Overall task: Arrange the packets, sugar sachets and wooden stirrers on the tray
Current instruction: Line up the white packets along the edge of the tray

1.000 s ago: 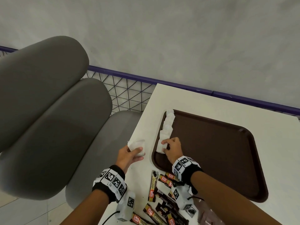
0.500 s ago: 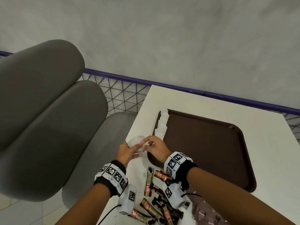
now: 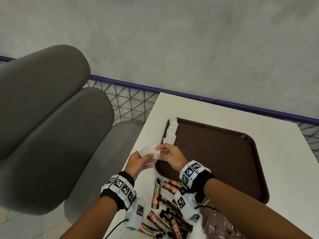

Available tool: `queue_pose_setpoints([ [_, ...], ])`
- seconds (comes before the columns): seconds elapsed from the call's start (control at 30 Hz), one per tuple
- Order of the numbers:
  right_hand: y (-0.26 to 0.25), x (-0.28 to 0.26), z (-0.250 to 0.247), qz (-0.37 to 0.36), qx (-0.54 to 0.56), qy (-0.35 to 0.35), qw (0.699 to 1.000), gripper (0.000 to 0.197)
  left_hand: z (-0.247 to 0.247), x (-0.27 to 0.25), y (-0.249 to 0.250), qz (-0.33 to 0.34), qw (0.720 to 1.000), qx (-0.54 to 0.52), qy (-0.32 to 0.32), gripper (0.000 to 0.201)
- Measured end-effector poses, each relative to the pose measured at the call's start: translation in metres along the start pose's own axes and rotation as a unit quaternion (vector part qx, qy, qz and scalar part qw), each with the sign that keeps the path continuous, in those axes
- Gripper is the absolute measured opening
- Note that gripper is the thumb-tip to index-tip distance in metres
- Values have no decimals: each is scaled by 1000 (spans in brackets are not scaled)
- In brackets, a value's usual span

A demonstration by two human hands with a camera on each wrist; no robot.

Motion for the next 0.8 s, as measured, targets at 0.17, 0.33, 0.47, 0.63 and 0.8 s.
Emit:
queue_pose_setpoints([
  [0.17,16,2,-25,29,-37,78,996,26,-4,8,-6,-22,999,-47,17,20],
  [0.33,36,-2,-36,39,-129,89,987,28,-23,16,-10,-14,995,-58,76,24],
  [0.47,48,-5,-28,60,-167,74,981,29,-33,19,-14,-21,993,-64,95,15],
  [0.63,51,1,-12,63,-204,47,976,28,-37,20,-16,-25,993,-51,102,3],
  [0.8,57,7,-10,80,-226,42,970,28,-44,20,-17,-22,993,-3,118,3],
])
Point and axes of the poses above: each hand's wrist, its own x-axis towards the middle knuckle, its own z-axis out of the palm, y = z × x, the point moved 8 cm from there along x, towards the middle knuckle, and after that the axes turned 11 degrees about -z, right-handed, at the moved point
